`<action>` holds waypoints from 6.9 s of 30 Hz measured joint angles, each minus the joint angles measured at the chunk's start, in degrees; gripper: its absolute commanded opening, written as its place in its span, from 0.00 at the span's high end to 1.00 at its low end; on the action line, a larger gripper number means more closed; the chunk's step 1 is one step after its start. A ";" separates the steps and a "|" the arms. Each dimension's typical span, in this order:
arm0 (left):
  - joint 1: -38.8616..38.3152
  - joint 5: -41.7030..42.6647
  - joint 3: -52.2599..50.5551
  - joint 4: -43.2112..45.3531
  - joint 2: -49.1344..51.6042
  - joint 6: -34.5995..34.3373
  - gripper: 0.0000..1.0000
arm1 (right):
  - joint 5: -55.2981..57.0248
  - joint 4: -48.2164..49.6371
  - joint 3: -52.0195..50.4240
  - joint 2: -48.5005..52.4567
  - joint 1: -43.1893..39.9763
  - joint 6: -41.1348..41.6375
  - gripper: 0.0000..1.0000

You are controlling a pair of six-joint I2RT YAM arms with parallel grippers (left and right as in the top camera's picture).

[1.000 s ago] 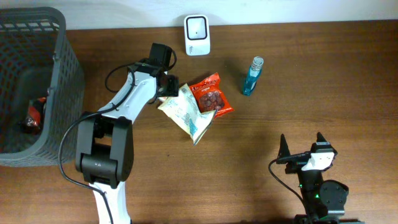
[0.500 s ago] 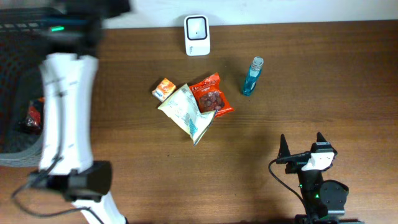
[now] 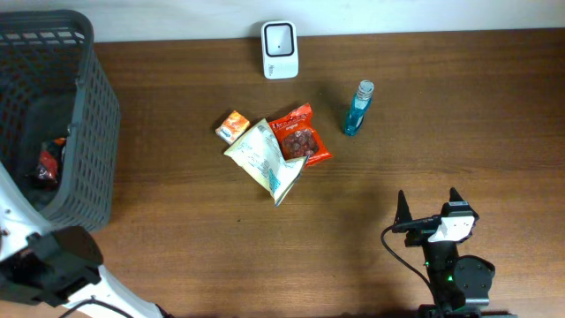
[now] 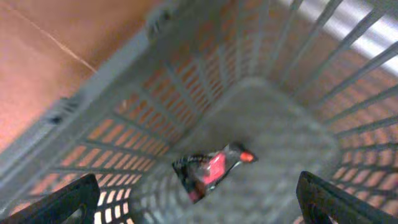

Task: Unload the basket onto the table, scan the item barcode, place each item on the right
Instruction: 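Reach the left gripper into the basket and grasp the dark snack packet, then place the dark packet on the table beside the Listerine bottle, then raise the left arm and move the right gripper to the Listerine bottle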

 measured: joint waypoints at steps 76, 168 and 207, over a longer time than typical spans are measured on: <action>0.61 25.42 -11.19 8.24 0.26 16.15 1.00 | 0.00 0.00 0.00 0.00 0.00 -0.02 0.02; -57.96 6.80 -6.21 -11.30 9.46 -21.27 0.01 | 0.00 0.00 0.00 0.00 0.00 0.02 0.02; -46.31 6.80 -3.82 -14.84 5.22 -21.27 0.01 | -45.22 -40.50 70.66 58.21 -0.26 12.68 0.05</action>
